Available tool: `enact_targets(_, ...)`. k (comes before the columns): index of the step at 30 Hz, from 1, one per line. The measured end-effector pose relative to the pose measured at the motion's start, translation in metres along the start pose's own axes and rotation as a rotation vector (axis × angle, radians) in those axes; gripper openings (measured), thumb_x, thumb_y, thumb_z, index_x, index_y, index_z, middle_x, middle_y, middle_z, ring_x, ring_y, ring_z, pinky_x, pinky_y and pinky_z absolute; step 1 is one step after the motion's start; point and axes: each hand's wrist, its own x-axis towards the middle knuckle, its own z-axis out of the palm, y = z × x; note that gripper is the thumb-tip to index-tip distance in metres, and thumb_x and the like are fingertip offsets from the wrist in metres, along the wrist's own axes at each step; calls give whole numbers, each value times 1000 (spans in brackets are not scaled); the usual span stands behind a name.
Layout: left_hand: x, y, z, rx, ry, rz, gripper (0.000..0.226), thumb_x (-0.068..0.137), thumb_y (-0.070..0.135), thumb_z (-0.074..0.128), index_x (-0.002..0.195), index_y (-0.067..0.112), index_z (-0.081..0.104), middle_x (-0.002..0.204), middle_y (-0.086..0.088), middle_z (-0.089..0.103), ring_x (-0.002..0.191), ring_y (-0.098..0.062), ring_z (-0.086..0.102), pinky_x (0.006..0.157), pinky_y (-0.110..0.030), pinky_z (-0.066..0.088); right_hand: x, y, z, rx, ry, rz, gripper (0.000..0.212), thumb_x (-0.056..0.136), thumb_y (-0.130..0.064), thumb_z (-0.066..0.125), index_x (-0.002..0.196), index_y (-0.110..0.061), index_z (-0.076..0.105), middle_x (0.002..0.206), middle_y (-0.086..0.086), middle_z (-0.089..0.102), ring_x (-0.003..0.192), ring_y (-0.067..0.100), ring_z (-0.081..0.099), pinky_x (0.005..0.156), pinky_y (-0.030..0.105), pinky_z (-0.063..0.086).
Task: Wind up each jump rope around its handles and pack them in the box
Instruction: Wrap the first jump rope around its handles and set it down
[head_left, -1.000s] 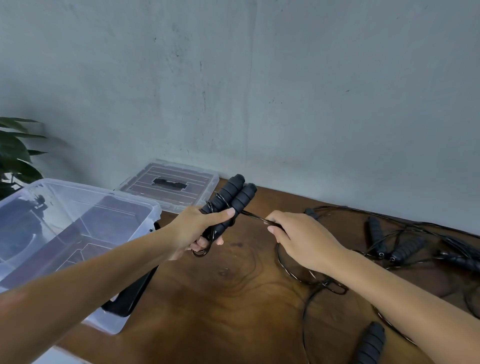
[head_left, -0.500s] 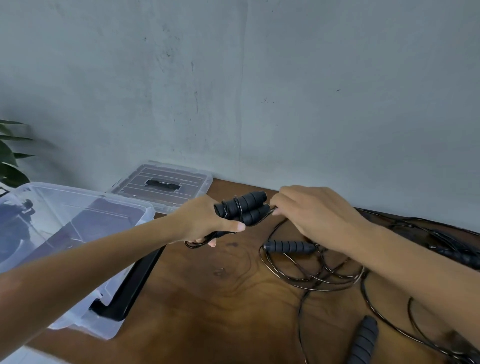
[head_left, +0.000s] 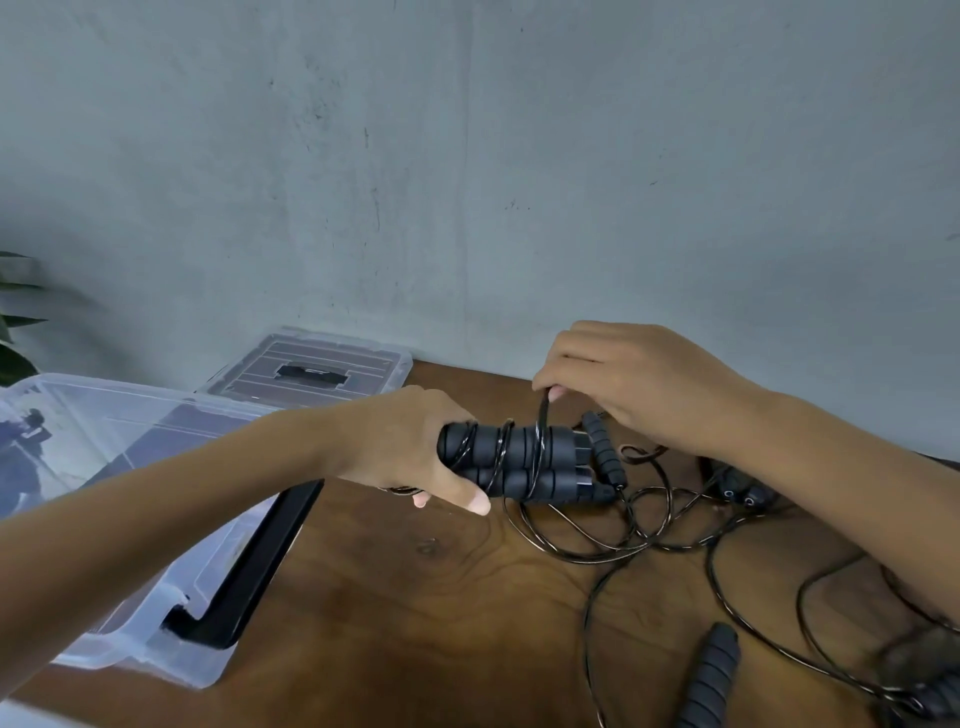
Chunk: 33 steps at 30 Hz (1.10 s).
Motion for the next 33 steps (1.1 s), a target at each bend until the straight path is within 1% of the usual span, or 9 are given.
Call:
enact_targets(5, -11, 0, 5, -257, 82, 130, 28, 87, 27, 85, 86, 6, 66, 70, -8, 73, 57, -12, 60, 57, -20, 46, -12, -2, 6, 246, 49, 252, 33, 97, 0, 59, 118, -24, 67, 101, -16, 61, 96, 6, 65, 70, 23, 51)
enact_targets(10, -15, -4, 19, -542, 125, 196, 14, 92, 18, 79, 86, 10, 69, 71, -13, 71, 57, -24, 52, 48, -24, 41, -22, -9, 10, 526, 1, 493, 31, 107, -13, 46, 129, -32, 59, 113, -16, 70, 107, 2, 64, 91, 32, 53)
enact_targets(13, -14, -6, 27, -685, 128, 213, 16, 95, 23, 77, 80, 24, 70, 78, -25, 69, 49, -14, 48, 47, -26, 35, -24, -20, 11, 704, 6, 578, 35, 107, -6, 42, 124, -30, 61, 89, -29, 67, 84, -5, 62, 81, 17, 49)
enact_targets(16, -12, -8, 38, -801, 152, 216, 19, 90, 38, 75, 90, 19, 69, 76, -23, 67, 51, -25, 41, 44, -25, 31, -25, -29, 13, 805, 8, 647, 29, 109, -14, 39, 102, -28, 63, 65, -2, 57, 59, 24, 45, 68, 43, 47)
enact_targets(18, -11, -9, 43, -858, 168, 194, 28, 86, 45, 74, 95, 18, 71, 75, -17, 67, 55, -31, 34, 44, -24, 29, -26, -31, 14, 846, -3, 686, 26, 110, -21, 40, 99, -26, 64, 65, 3, 56, 59, 31, 45, 73, 50, 50)
enact_targets(23, -11, -16, 50, -964, 245, 121, 57, 88, 48, 72, 119, 0, 63, 74, -12, 65, 51, -19, 30, 43, -21, 27, -30, -34, 11, 1095, 7, 842, 24, 107, -12, 48, 122, -18, 66, 78, -7, 66, 54, 13, 44, 61, 25, 48)
enact_targets(26, -13, -15, 54, -1080, 285, 69, 54, 94, 43, 70, 124, 0, 60, 76, -13, 64, 48, -14, 29, 43, -20, 24, -33, -33, 4, 1203, 9, 882, 23, 106, -16, 52, 97, -11, 72, 73, -3, 64, 61, 20, 48, 72, 32, 55)
enact_targets(29, -13, -10, 56, -1169, 319, 18, 58, 95, 42, 68, 128, -4, 57, 79, -14, 63, 46, -11, 30, 43, -20, 23, -31, -35, -4, 1306, 9, 932, 36, 105, -19, 54, 76, -23, 76, 76, 12, 54, 59, 21, 48, 85, 40, 61)
enact_targets(33, -13, -7, 55, -1163, 329, -61, 51, 94, 42, 66, 123, -1, 60, 80, -16, 64, 46, -12, 29, 44, -20, 21, -31, -34, -20, 1144, -89, 977, 21, 105, -17, 54, 106, -20, 75, 71, -4, 54, 49, 14, 40, 67, 31, 58)
